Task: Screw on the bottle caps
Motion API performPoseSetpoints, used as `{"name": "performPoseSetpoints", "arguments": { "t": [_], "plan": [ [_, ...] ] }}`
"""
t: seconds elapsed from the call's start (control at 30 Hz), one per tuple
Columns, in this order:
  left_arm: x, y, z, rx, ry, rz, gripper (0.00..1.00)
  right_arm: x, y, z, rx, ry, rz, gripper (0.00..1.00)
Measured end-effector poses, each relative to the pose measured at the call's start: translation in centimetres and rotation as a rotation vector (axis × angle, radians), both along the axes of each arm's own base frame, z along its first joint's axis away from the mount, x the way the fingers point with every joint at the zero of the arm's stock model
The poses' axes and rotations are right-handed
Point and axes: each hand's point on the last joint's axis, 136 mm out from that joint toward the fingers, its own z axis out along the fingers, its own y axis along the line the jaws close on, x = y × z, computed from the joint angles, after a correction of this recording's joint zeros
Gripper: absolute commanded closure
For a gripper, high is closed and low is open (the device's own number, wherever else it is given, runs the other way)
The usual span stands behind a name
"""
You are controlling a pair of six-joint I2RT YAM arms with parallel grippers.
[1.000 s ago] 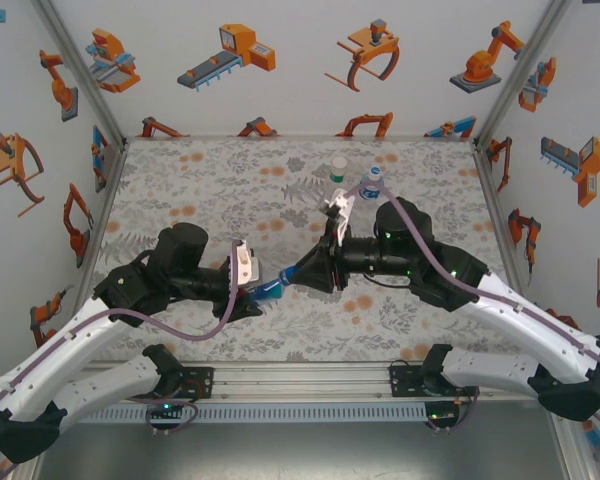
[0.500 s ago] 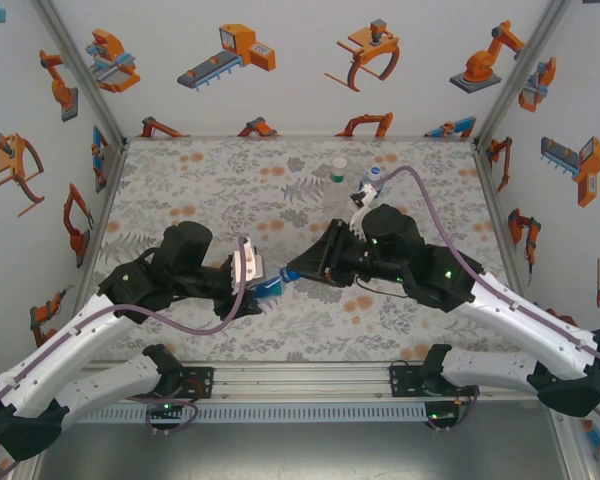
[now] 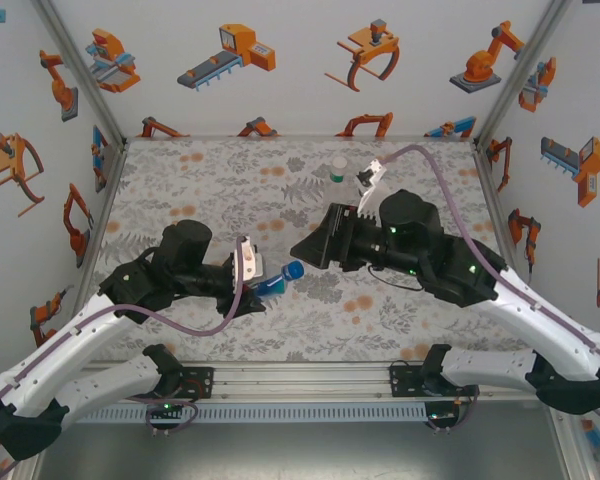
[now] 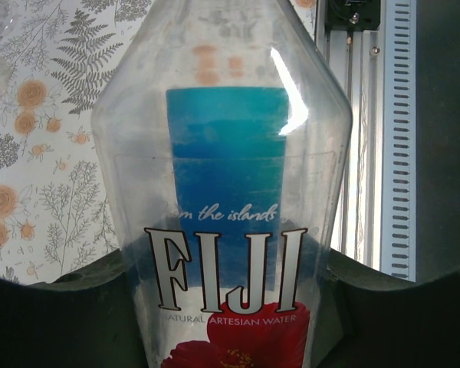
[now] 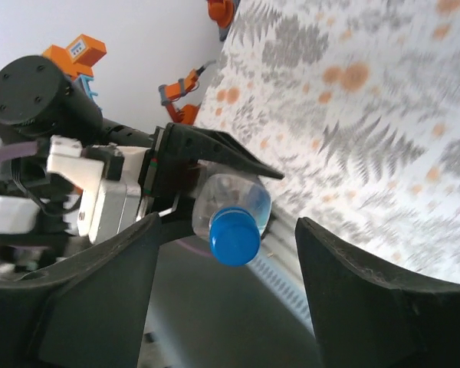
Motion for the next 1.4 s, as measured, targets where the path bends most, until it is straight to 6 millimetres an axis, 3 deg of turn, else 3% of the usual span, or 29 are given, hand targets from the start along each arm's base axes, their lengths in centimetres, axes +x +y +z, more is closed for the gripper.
{"name": "performPoseSetpoints", "arguments": {
  "t": [0.2, 0.37, 0.53, 0.8, 1.23, 1.4],
  "plan": [
    [-0.3, -0.1, 0.1, -0.006, 0.005, -0.015, 1.0, -1.9, 0.4, 2.2, -0.095, -0.411, 0.231, 0.37],
    [-0.5, -0.1, 0.2, -0.013, 0.006, -0.024, 1.0, -5.2, 1.6, 1.5, -0.187, -0.746, 0.532, 0.39],
    [-0.9, 0.0, 0.6, -0.026, 0.002, -0.041, 1.0, -7.6, 2.1, 0.2, -0.232, -0.969, 0.757, 0.4],
    [-1.2, 0.0, 0.8, -0.035, 0.001, -0.053, 1.0, -8.4, 3.3, -1.5, -0.255, -1.057, 0.901, 0.5],
    [-1.6, 0.1, 0.9, -0.04, 0.003, -0.07, 1.0, -8.7, 3.7, -1.1, -0.224, -1.091, 0.921, 0.62],
    [-1.8, 0.2, 0.7, -0.032, 0.008, -0.073, 1.0, -8.5, 4.0, -1.3, -0.218, -1.054, 0.914, 0.74]
  ]
}}
